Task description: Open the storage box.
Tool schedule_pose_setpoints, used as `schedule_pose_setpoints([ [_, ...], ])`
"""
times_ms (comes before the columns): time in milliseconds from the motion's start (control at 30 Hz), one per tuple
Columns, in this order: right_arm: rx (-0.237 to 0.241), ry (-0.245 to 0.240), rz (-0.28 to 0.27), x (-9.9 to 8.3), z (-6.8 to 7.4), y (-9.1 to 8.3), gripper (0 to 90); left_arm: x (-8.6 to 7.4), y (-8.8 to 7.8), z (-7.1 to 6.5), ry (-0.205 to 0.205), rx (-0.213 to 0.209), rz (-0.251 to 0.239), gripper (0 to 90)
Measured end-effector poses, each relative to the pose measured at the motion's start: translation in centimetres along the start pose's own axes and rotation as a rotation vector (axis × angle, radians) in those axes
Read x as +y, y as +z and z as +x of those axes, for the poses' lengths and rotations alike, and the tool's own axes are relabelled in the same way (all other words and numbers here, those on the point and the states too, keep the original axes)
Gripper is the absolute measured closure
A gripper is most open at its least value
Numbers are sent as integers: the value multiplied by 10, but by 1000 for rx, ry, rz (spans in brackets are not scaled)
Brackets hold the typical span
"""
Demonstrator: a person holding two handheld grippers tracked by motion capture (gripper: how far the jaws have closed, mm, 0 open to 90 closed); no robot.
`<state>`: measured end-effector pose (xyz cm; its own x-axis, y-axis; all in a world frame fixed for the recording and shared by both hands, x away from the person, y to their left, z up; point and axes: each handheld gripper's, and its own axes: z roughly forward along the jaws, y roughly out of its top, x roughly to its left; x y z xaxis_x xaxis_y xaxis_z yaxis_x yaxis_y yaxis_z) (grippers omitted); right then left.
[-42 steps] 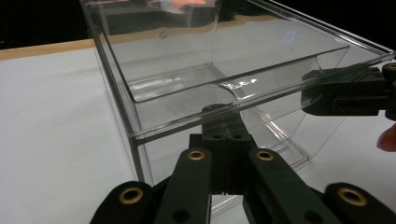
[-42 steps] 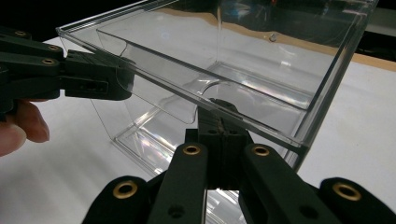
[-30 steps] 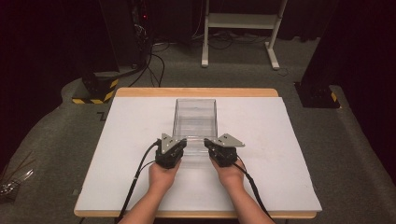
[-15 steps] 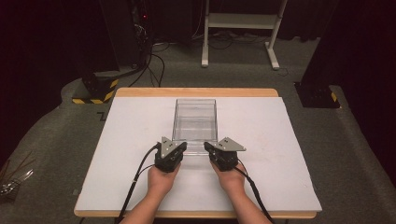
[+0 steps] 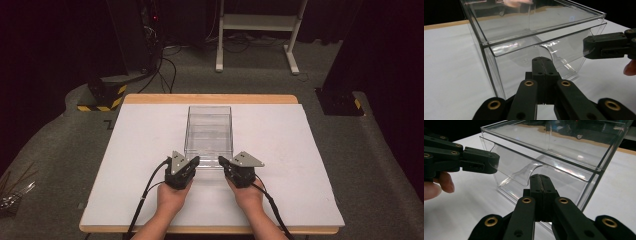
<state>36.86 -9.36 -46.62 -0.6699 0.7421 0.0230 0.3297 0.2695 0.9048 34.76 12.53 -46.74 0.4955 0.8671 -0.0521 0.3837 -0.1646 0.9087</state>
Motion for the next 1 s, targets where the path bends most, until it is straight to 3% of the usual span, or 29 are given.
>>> schedule_pose_setpoints([
  [1000, 47, -8, 10, -15, 23, -32, 899, -18, -35, -22, 11, -32, 16, 900],
])
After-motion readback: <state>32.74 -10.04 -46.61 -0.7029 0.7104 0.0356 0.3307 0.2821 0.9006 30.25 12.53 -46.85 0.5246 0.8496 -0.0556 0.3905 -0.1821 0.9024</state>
